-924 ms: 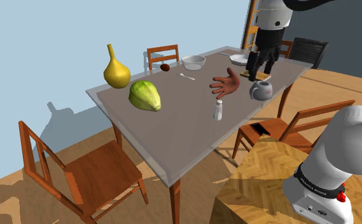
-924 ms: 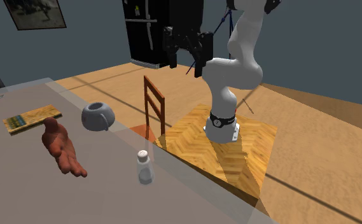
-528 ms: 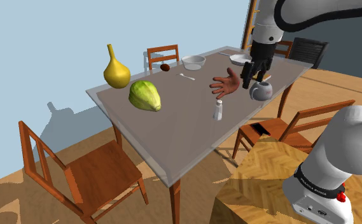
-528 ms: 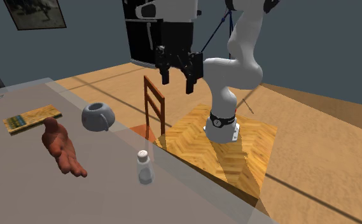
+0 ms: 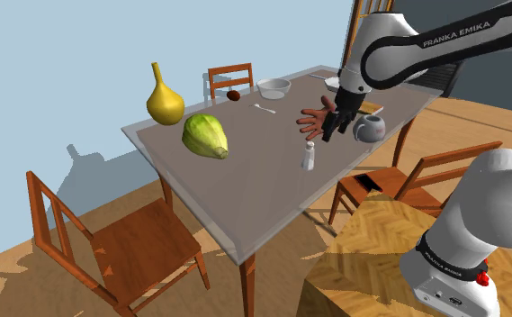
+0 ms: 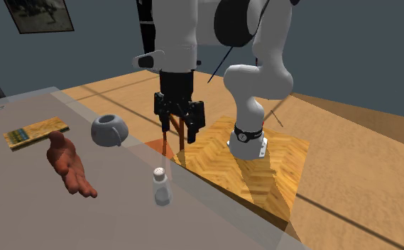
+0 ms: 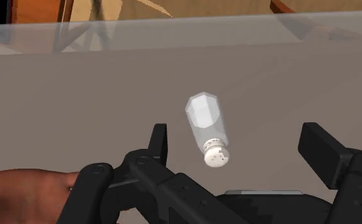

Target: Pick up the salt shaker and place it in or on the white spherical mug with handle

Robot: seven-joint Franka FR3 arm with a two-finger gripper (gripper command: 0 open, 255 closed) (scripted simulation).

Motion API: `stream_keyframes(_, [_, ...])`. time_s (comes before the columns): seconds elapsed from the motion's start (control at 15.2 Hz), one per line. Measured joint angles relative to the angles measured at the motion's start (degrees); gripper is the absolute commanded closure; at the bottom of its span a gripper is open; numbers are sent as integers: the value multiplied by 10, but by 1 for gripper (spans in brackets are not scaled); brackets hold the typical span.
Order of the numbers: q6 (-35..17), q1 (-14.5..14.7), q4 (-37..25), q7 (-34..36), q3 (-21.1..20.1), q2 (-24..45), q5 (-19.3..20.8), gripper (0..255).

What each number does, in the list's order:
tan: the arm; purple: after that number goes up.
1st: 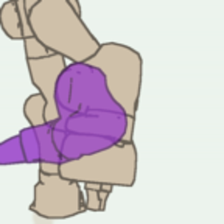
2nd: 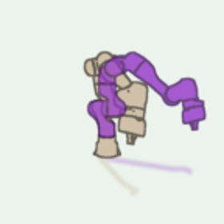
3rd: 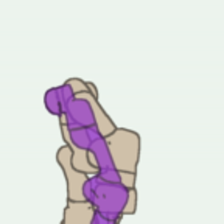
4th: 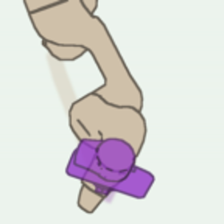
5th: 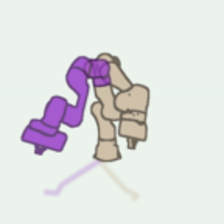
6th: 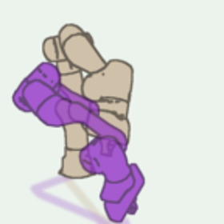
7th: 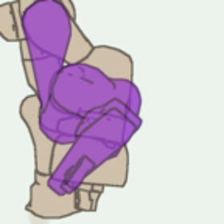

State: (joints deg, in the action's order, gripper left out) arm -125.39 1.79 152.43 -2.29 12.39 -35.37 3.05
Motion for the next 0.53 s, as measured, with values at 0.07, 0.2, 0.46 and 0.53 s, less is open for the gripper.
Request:
stream_keyframes(0.07, [-32, 6, 6, -12, 9, 18, -6, 0])
stream_keyframes(0.2, [-94, 20, 12, -40, 30, 57, -20, 0])
stream_keyframes(0.46, [-189, 51, 20, -95, 66, 119, -59, 0])
stream_keyframes(0.53, [-202, 57, 18, -102, 70, 131, -65, 0])
